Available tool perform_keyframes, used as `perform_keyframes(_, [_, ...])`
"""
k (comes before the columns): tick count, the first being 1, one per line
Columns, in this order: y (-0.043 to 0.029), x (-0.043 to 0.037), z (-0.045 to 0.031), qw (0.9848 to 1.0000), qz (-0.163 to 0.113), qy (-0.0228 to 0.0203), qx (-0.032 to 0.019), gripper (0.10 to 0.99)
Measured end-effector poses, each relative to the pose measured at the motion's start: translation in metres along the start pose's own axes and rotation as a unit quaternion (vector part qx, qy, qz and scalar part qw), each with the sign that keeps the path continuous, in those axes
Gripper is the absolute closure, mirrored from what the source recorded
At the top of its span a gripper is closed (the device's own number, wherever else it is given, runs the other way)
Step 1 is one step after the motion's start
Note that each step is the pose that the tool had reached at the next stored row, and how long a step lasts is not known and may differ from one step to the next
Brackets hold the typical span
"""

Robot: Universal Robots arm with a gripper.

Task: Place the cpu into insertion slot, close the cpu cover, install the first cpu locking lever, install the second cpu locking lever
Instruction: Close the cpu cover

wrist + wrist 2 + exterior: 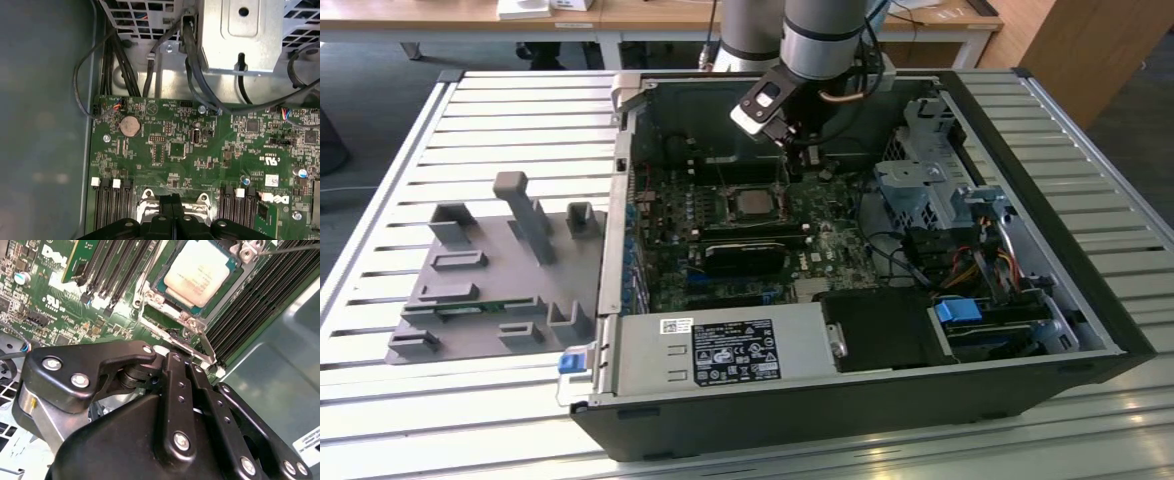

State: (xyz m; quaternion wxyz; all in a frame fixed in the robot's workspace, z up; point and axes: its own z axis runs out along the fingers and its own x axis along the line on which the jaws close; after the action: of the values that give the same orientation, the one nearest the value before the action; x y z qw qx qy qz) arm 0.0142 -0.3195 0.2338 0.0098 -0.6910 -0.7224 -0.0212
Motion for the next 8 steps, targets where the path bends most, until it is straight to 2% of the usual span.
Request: perform_keyframes(8, [-0.0076, 0.0003, 0.0019, 1.0, 0.0, -0.0006, 0.0, 0.98])
